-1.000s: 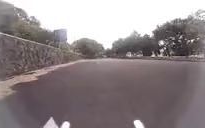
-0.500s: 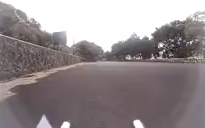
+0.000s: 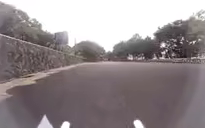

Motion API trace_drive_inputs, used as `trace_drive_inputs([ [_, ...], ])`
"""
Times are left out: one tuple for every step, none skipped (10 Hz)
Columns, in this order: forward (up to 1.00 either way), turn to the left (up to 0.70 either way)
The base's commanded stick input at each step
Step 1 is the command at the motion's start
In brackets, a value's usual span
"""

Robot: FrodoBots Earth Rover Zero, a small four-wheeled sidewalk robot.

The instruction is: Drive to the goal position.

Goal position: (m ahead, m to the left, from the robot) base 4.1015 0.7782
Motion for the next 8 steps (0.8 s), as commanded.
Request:
trace_drive_inputs([
  [0.50, 0.00],
  [0.50, 0.00],
  [0.50, 0.00],
  [0.50, 0.00],
  [0.50, 0.00],
  [0.50, 0.00],
  [0.50, 0.00],
  [0.50, 0.00],
])
